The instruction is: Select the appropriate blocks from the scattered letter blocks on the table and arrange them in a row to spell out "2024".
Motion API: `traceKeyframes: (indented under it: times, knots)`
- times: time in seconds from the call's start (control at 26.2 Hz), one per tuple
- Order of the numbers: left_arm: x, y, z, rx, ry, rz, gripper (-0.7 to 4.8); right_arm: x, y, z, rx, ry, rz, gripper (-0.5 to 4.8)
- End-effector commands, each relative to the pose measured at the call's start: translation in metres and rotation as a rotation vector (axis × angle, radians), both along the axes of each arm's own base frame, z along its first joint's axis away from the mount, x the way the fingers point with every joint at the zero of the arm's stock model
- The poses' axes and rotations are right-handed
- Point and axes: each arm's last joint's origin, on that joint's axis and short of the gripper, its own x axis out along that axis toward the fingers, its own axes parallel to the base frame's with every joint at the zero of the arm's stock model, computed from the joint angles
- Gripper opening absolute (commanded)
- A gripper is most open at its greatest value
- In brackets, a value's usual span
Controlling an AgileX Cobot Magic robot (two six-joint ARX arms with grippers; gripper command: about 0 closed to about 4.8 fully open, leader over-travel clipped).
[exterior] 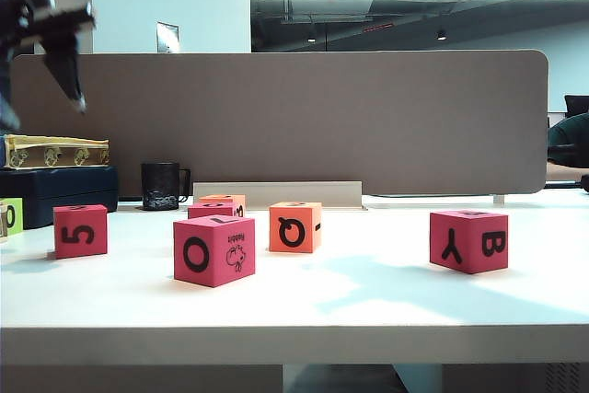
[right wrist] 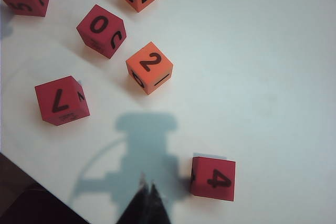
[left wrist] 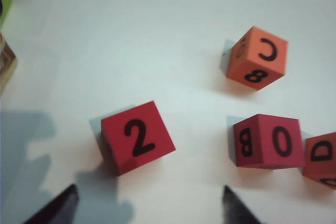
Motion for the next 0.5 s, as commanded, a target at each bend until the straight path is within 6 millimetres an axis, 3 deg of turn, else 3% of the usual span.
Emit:
traceKeyframes:
  times: [0.04,0.5]
  knots:
    - [0.009,-0.001,-0.014,-0.043,0.064,0.042,4.06,-0.001,0.0,0.003,0.018,-0.014,0.002,-0.02]
    - [0.035,-0.006,-0.055,-0.077,0.18,0.122,4.08,-0.001,0.0,0.003,0.032,-0.005,0.018,-0.02]
